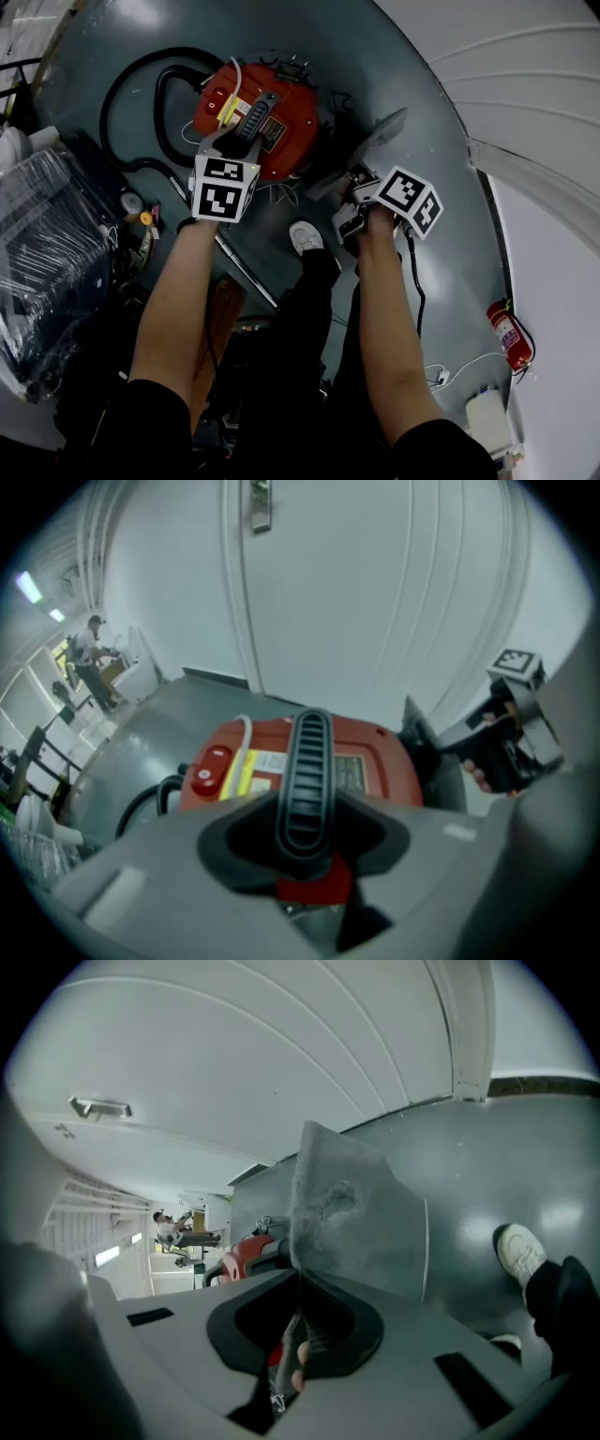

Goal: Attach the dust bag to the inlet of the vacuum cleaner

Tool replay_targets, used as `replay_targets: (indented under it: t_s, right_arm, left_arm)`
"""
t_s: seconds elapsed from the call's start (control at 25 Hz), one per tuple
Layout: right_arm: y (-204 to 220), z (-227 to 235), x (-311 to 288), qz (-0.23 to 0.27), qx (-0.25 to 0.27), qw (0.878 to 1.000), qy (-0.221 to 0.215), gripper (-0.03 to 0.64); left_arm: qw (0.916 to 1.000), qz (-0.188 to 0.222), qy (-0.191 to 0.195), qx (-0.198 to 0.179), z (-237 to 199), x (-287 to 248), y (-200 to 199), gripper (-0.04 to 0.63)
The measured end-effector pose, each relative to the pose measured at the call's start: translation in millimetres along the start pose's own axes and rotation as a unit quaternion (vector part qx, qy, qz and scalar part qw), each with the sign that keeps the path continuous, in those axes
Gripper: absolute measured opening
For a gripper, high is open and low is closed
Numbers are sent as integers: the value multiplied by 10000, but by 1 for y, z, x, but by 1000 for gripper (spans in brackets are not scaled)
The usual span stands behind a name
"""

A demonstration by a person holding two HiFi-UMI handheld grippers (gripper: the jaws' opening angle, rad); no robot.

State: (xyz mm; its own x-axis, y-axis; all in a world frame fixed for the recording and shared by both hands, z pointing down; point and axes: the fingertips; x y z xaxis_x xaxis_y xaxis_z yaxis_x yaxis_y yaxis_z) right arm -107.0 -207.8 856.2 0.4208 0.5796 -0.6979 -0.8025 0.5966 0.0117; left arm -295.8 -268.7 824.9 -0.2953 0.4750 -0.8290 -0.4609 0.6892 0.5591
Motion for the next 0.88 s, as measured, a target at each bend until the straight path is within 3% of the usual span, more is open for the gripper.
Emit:
replay_targets:
  t_s: [0.12, 0.32, 0.6, 0.88]
  right_arm:
    - [-3, -2, -3, -32, -69, 9999, -100, 11]
    - [8, -3, -5, 79, 1099, 9938, -147, 11]
    - [22, 6, -4, 268, 2129, 9757, -440, 11]
    - [31, 10, -10, -65, 2959, 9545, -361, 11]
  left_arm:
    - [10000, -31, 33, 0, 0, -2, 1, 152]
    - [10000, -22, 36, -2, 0, -1, 1, 150]
    - [10000, -57, 69, 1, 0, -1, 2, 150]
    - [9999, -94, 50, 12, 0, -1, 3, 150]
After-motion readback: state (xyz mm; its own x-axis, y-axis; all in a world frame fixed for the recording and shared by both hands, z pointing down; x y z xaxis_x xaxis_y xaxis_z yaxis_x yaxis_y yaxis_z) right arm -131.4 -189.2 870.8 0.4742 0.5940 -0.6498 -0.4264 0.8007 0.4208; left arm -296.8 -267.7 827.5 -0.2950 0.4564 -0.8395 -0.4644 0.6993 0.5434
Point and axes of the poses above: the fingertips, and each gripper's own axes: x backward along the fingers, z to its right, y out of its underside, and after that the axes turned 6 degrees about z, right-handed
